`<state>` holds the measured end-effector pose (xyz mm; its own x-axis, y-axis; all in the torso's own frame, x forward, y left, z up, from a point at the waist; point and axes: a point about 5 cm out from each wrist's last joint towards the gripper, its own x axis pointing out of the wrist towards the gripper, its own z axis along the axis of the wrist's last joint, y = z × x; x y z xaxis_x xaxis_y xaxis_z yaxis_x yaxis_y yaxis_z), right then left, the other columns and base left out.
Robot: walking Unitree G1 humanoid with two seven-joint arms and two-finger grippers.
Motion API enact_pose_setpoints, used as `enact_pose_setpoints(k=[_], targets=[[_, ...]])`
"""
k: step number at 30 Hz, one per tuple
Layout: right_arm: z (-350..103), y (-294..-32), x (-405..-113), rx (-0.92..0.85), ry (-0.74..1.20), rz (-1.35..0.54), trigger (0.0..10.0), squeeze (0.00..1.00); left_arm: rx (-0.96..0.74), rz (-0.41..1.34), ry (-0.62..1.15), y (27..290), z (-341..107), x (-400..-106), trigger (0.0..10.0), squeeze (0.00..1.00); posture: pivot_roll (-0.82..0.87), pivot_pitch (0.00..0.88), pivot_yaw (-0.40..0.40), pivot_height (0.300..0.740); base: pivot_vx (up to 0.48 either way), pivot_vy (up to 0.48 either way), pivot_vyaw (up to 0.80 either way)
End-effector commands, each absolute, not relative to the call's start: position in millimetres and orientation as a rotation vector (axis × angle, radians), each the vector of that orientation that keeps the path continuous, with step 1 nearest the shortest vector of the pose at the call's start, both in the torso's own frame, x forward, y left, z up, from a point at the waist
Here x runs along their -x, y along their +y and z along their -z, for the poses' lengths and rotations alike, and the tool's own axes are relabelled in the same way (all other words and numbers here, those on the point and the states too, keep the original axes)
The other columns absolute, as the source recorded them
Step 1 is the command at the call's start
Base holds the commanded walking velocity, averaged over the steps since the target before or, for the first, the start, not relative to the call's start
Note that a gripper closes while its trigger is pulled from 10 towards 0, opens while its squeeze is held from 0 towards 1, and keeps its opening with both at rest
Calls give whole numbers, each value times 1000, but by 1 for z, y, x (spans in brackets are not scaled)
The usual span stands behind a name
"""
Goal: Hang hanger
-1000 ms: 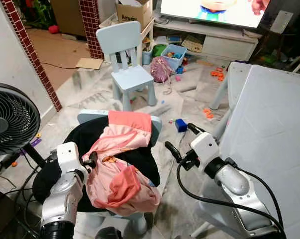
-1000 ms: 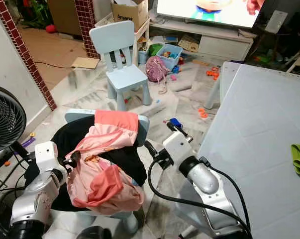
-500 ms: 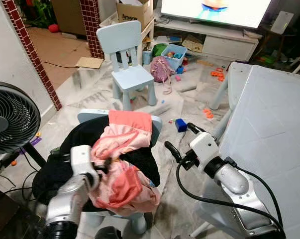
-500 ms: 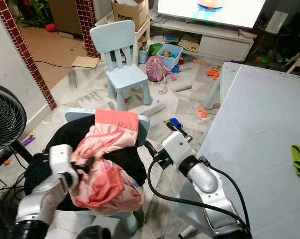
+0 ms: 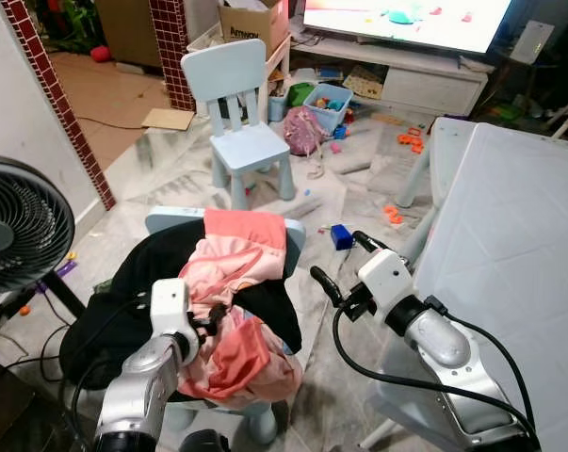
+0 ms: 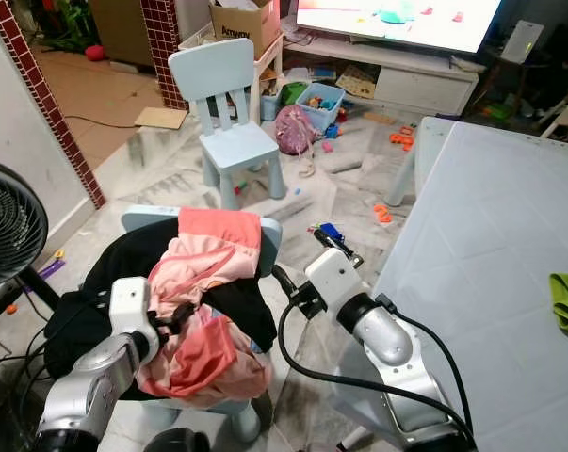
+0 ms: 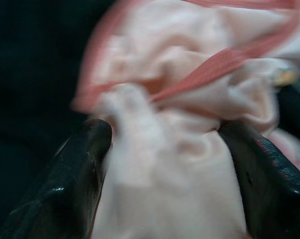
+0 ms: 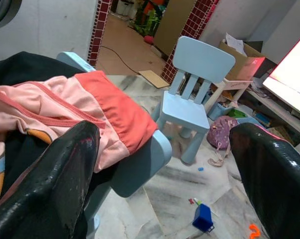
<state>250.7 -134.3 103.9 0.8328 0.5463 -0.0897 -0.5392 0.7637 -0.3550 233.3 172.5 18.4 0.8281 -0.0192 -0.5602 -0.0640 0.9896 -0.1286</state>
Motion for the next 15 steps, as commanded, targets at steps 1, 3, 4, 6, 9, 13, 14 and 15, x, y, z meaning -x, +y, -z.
enact_pose_setpoints(k=[1,3,4,6,9,13,14,15], targets=[[-105,-132,-253,386,-26,-599,10000,0,104,-89,571,182,-22,-231,10000,0,-2,0,-28,740,0,0,0],[-104,-131,-253,386,-27,-600,10000,0,115,-117,579,184,-22,-227,10000,0,1,0,-28,740,0,0,0],[-104,-131,-253,386,-27,-601,10000,0,137,-155,586,187,-21,-223,10000,0,2,0,-28,740,0,0,0],[-103,-131,-253,387,-26,-601,10000,0,157,-164,572,189,-22,-224,10000,0,4,0,-30,740,0,0,0],[-103,-131,-254,388,-26,-603,10000,0,154,-188,550,194,-25,-225,10000,0,5,0,-31,740,0,0,0],[-102,-132,-254,394,-28,-606,10000,0,134,-262,479,206,-33,-228,10000,0,8,0,-31,740,0,0,0],[-102,-132,-254,395,-28,-606,10000,0,135,-268,468,208,-34,-228,10000,0,8,0,-31,740,0,0,0],[-101,-131,-254,396,-29,-607,10000,0,140,-278,444,209,-37,-229,10000,0,8,0,-31,740,0,0,0]])
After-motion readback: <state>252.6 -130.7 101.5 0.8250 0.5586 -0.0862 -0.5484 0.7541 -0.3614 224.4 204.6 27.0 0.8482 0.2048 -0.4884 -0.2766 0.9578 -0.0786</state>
